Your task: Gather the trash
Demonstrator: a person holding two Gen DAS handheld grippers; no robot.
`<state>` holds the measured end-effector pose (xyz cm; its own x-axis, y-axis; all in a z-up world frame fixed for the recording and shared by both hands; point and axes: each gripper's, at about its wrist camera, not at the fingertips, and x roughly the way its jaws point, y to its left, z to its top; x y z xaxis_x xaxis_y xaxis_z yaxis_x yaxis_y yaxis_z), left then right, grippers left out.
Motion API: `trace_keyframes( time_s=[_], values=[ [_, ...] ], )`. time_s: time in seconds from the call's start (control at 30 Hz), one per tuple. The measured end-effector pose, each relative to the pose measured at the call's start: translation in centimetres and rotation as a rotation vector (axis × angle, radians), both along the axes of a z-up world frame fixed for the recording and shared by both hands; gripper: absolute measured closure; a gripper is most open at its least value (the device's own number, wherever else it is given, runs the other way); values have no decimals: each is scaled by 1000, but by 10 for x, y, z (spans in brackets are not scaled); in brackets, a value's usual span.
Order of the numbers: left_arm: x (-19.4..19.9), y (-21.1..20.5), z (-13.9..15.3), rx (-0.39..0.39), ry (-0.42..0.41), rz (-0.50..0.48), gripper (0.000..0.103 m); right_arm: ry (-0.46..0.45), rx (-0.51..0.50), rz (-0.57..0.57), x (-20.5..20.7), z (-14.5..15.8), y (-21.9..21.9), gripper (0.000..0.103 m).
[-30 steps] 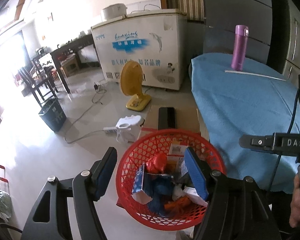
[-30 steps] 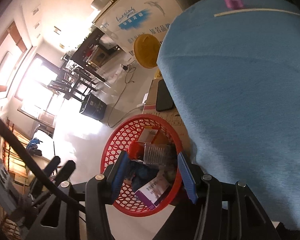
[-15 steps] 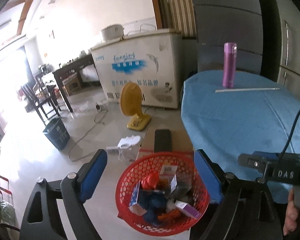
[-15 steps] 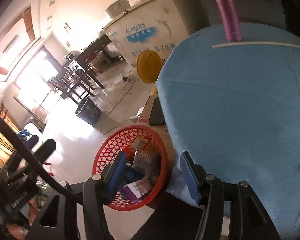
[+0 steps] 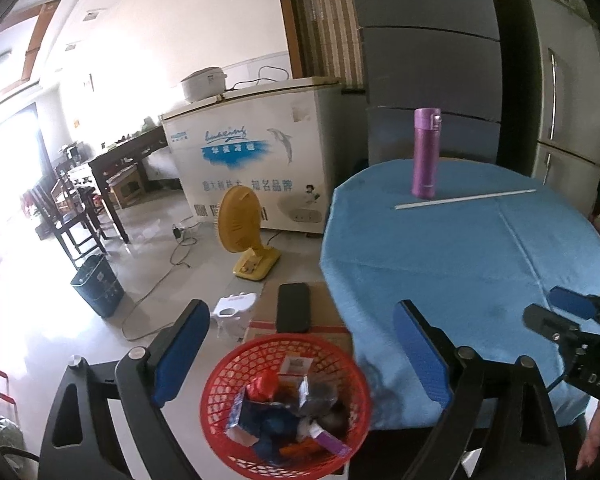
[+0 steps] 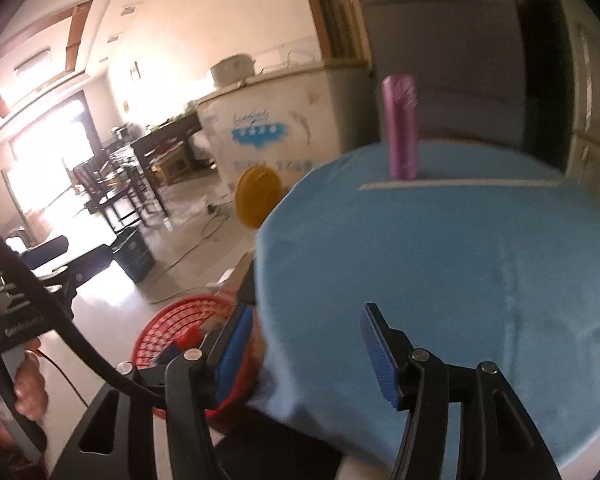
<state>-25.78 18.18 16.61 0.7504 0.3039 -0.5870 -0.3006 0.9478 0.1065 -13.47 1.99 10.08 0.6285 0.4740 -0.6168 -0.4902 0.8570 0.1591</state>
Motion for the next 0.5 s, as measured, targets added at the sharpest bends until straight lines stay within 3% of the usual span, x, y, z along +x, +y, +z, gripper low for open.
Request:
trace_keyframes(
  time_s=[0.2,0.5],
  values=[
    [16,-20,6,-34,2,-37,10,-114,-48,-96,-7,30,-35,37],
    [50,-62,25,-10,-13,-76,10,-175,-69,-215,-4,52,-85,37]
  ],
)
